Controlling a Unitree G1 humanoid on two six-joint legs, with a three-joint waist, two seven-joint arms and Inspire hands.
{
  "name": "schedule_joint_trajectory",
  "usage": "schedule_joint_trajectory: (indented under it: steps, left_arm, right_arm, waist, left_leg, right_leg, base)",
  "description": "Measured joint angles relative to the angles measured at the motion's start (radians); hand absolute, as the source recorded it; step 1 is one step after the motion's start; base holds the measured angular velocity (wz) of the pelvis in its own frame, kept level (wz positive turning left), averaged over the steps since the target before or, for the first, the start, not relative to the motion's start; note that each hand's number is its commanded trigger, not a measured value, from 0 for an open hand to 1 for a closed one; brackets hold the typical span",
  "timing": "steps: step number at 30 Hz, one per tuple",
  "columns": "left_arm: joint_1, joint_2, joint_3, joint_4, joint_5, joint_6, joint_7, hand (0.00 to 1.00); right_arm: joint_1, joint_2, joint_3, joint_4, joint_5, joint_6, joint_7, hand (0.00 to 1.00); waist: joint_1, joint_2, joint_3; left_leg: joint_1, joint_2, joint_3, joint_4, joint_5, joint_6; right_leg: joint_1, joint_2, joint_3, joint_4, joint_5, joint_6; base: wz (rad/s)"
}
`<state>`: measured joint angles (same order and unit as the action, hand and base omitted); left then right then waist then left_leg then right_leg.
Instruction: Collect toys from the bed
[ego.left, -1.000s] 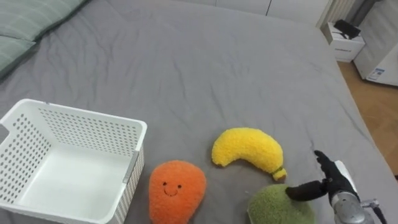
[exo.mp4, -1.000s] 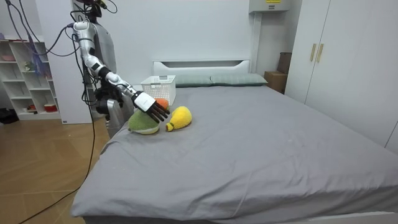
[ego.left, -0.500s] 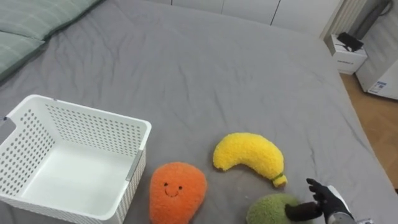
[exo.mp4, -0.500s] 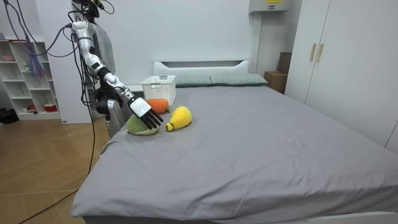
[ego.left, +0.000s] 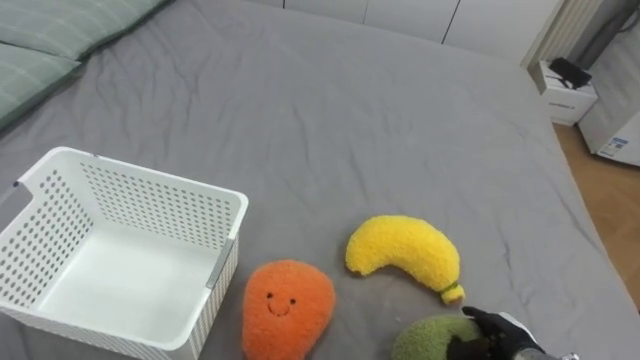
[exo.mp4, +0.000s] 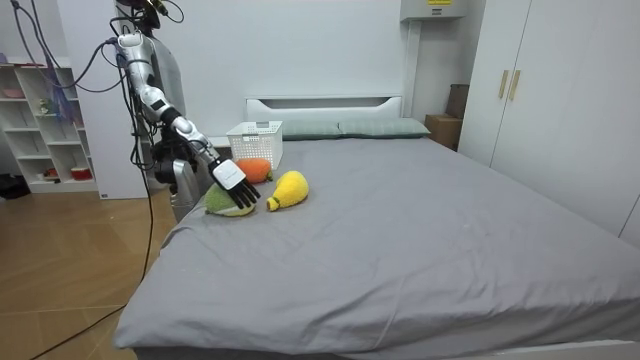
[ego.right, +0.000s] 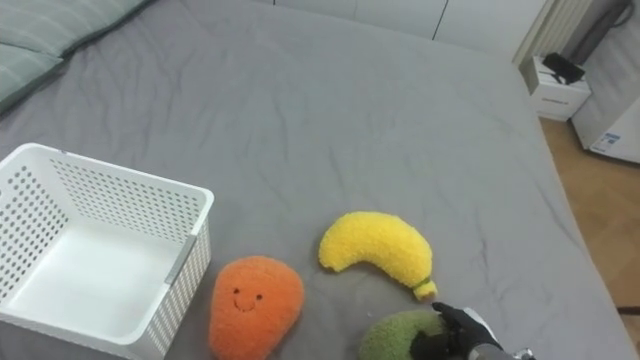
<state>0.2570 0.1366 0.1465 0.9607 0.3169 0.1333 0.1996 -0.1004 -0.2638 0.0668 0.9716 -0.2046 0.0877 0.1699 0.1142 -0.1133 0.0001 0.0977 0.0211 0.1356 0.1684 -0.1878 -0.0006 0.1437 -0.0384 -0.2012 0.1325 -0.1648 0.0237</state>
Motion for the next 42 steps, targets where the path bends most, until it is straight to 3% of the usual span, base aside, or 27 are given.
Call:
schedule_joint_trajectory:
  steps: [2, 3, 6, 8, 9, 19, 38, 42]
  left_arm:
    - [-0.003, 0.001, 0.000, 0.000, 0.001, 0.006, -0.011, 0.00]
    - [-0.005, 0.002, 0.000, 0.000, 0.001, 0.011, -0.016, 0.00]
    - [-0.005, 0.002, -0.001, 0.001, 0.001, 0.016, -0.019, 0.00]
    - [-0.005, 0.002, -0.001, 0.001, 0.001, 0.019, -0.027, 0.00]
    - [-0.005, 0.002, -0.002, 0.001, 0.001, 0.019, -0.035, 0.00]
    - [-0.024, 0.003, -0.012, -0.001, 0.000, 0.020, -0.035, 0.00]
    - [-0.030, 0.003, -0.012, -0.010, 0.001, 0.021, -0.031, 0.00]
    - [-0.031, 0.006, -0.012, -0.020, 0.000, 0.020, -0.019, 0.00]
  right_arm:
    - [0.000, -0.001, -0.001, -0.011, -0.023, 0.002, 0.018, 0.00]
    - [0.000, -0.001, -0.001, -0.016, -0.041, 0.003, 0.029, 0.14]
    - [-0.003, -0.002, -0.006, -0.050, -0.085, 0.025, 0.055, 0.67]
    - [-0.010, -0.002, -0.010, -0.064, -0.118, 0.030, 0.070, 0.78]
    - [-0.010, -0.002, -0.011, -0.082, -0.143, 0.037, 0.074, 0.98]
    - [-0.020, 0.002, -0.011, -0.165, -0.193, 0.045, 0.071, 1.00]
    - [-0.019, 0.012, -0.009, -0.191, -0.190, 0.046, 0.074, 1.00]
    - [-0.018, 0.011, -0.009, -0.259, -0.192, 0.057, 0.072, 1.00]
  waist:
    - [0.000, 0.000, -0.0001]
    - [0.000, -0.001, 0.0000]
    - [0.000, -0.001, 0.0003]
    - [0.001, -0.001, 0.0004]
    - [-0.001, -0.001, 0.0008]
    - [0.002, -0.005, 0.0049]
    - [0.002, -0.006, 0.0045]
    - [-0.002, -0.005, 0.0024]
  left_leg:
    - [0.001, 0.000, -0.003, 0.000, 0.000, 0.000]
    - [0.001, 0.000, -0.004, 0.001, 0.000, 0.000]
    - [0.001, 0.000, -0.004, 0.001, 0.000, 0.000]
    - [0.001, 0.000, -0.004, 0.001, 0.000, 0.000]
    - [0.001, 0.000, -0.004, 0.001, 0.000, 0.000]
    - [-0.002, 0.000, 0.002, -0.004, 0.000, 0.000]
    - [-0.003, 0.001, 0.001, -0.004, 0.000, 0.000]
    - [-0.018, 0.001, 0.001, -0.001, 0.000, 0.000]
  right_leg:
    - [0.000, 0.000, 0.000, 0.000, 0.000, 0.000]
    - [-0.001, 0.000, 0.000, 0.000, 0.000, 0.000]
    - [-0.005, 0.000, 0.000, 0.001, 0.000, 0.000]
    - [-0.005, 0.000, 0.001, 0.001, 0.000, 0.000]
    - [-0.005, 0.000, 0.001, 0.001, 0.000, 0.000]
    - [-0.005, 0.001, 0.005, 0.001, 0.000, 0.000]
    - [-0.006, 0.000, 0.005, 0.003, 0.000, 0.000]
    - [-0.024, 0.000, 0.006, 0.007, 0.001, -0.001]
  base:
    - [0.00]
    - [0.00]
    - [0.00]
    - [0.00]
    - [0.00]
    - [0.00]
    - [0.00]
    - [0.00]
